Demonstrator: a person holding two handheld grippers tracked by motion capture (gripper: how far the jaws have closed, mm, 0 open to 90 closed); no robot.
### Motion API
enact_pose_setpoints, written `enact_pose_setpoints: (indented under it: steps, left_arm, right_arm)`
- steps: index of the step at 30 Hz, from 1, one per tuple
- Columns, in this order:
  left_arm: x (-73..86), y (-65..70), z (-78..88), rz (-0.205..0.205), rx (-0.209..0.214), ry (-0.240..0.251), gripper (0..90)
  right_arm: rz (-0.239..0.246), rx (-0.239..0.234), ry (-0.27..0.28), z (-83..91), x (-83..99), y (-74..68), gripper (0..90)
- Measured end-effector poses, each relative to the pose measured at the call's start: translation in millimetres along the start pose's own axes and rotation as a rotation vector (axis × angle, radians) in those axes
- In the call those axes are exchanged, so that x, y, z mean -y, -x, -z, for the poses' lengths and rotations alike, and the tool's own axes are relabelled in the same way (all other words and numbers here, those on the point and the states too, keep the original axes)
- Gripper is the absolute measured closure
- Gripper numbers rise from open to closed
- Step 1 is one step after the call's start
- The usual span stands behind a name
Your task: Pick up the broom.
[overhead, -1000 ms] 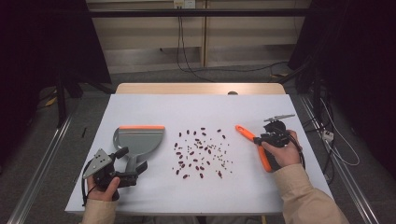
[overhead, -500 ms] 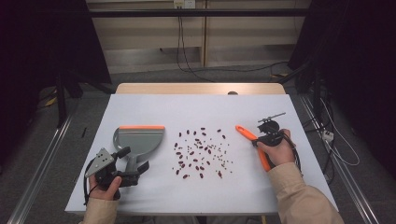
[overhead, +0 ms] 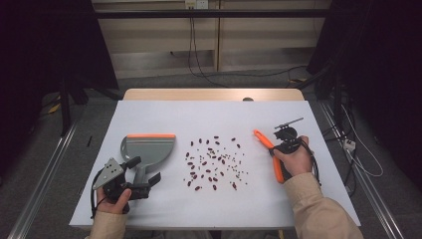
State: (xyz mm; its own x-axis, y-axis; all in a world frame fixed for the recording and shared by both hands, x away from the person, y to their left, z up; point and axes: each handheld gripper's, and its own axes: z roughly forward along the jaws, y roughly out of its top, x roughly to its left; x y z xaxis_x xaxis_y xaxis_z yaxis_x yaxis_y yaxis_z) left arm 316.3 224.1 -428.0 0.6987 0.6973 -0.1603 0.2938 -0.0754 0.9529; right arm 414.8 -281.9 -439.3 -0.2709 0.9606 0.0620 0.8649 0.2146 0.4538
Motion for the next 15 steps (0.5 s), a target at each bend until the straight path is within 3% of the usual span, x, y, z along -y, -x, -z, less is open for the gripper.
enact_pose_setpoints:
  steps: [8,13,15]
  left_arm:
    - [0.7,-1.9,2.2,0.004,-0.007,0.005,4.0]
    - [-0.4,-2.3,4.0,0.000,-0.011,0.008,4.0]
    - [-0.6,-2.0,3.6,0.000,-0.009,0.004,4.0]
  right_arm:
    - [0.011,-0.002,0.017,2.5,-0.2,0.3,70.1]
    - [-0.021,-0.057,0.098,14.1,1.6,5.4,70.4]
    - [-0.012,-0.071,0.139,19.5,1.9,3.9,70.6]
